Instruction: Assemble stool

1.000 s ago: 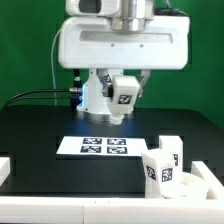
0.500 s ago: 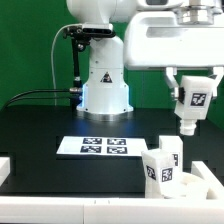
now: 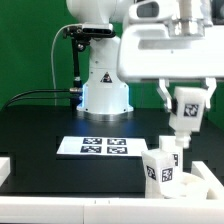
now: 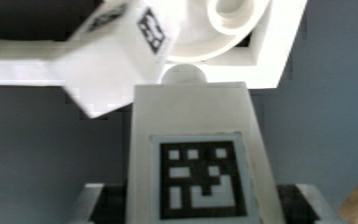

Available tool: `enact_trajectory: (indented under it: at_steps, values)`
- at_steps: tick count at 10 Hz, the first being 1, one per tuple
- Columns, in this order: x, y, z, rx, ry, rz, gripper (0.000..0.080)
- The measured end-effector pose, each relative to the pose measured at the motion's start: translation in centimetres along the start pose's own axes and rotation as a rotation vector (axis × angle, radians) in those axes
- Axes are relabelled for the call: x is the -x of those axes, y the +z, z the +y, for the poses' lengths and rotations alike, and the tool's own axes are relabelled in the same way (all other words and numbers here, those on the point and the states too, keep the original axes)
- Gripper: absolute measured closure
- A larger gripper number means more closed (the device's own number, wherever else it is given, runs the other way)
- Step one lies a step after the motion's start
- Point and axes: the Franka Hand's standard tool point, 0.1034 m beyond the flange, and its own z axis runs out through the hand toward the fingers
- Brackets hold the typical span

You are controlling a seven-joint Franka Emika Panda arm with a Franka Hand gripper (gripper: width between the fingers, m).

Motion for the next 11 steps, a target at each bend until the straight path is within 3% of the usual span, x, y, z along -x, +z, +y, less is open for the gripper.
enact_trajectory:
  at_steps: [1, 2, 6, 8, 11]
  values:
    - [-0.3, 1.5, -1.6, -0.005, 0.014, -0.005, 0.0471]
    - [-0.2, 2.2, -1.9, -0.004, 0.009, -0.01, 0.0471]
    - [-0.1, 2.2, -1.6, -0.003, 0.016, -0.015, 0.0471]
    - [1.7, 2.9, -0.8, -0.011, 0.081, -0.089, 0.0471]
    - [2.2, 3.4, -1.2, -0.014, 0.078, -0.098, 0.0471]
